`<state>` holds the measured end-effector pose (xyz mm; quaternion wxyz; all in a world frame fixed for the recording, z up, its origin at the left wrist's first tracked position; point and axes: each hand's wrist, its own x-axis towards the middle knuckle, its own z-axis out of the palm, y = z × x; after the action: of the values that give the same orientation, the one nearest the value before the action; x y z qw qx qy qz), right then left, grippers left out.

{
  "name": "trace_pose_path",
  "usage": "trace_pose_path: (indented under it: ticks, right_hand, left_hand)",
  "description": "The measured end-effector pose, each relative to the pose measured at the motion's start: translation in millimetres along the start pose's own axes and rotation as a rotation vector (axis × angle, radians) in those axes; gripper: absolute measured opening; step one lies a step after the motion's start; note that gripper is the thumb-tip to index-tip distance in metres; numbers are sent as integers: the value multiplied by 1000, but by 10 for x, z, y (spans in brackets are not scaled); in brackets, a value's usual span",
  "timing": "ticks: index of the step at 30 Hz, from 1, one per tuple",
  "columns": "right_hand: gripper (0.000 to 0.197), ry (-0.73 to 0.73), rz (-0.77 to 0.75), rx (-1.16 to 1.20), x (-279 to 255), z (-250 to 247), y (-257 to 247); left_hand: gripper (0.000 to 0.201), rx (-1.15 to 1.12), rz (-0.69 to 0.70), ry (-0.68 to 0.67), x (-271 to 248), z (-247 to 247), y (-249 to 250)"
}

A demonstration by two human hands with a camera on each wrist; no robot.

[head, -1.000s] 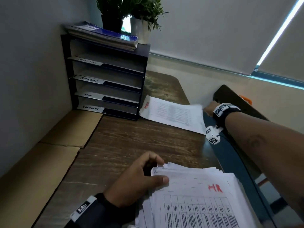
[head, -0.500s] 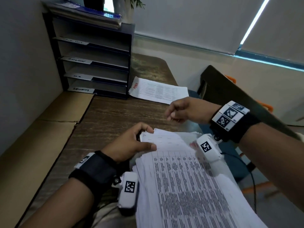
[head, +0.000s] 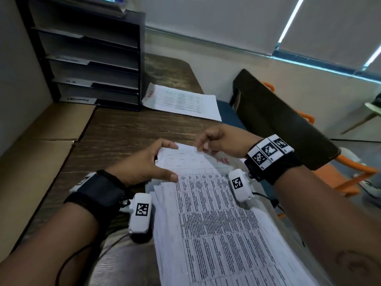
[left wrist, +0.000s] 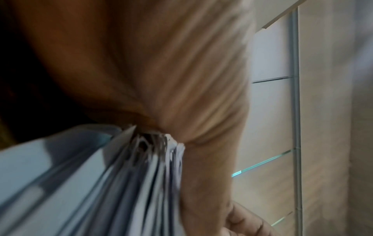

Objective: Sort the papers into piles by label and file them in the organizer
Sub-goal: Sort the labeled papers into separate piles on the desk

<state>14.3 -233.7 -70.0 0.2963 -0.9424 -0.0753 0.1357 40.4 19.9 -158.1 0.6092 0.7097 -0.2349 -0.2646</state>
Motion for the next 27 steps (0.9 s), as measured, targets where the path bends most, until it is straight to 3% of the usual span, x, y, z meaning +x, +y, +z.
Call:
trace_pose_path:
  ticks: [4,10,15,21,27]
  right_hand:
    - [17,24,-20,-111,-23,90,-87]
    - [31,-4,-56,-308,-29,243,-237]
    - [27,110,-113,-278,13,292,-195]
    - [10,143,-190,-340,70,293,-174]
    - [6,244,-245,-299,121,145,-367]
  left_hand:
    - [63,6,18,38,1,31,18]
    - [51,-77,65,76,-10,108,25]
    - [44,116,208,177,25,111,18]
    - [32,37,204,178,77,102,-40]
    - [24,-241,143,214,98,122,-35]
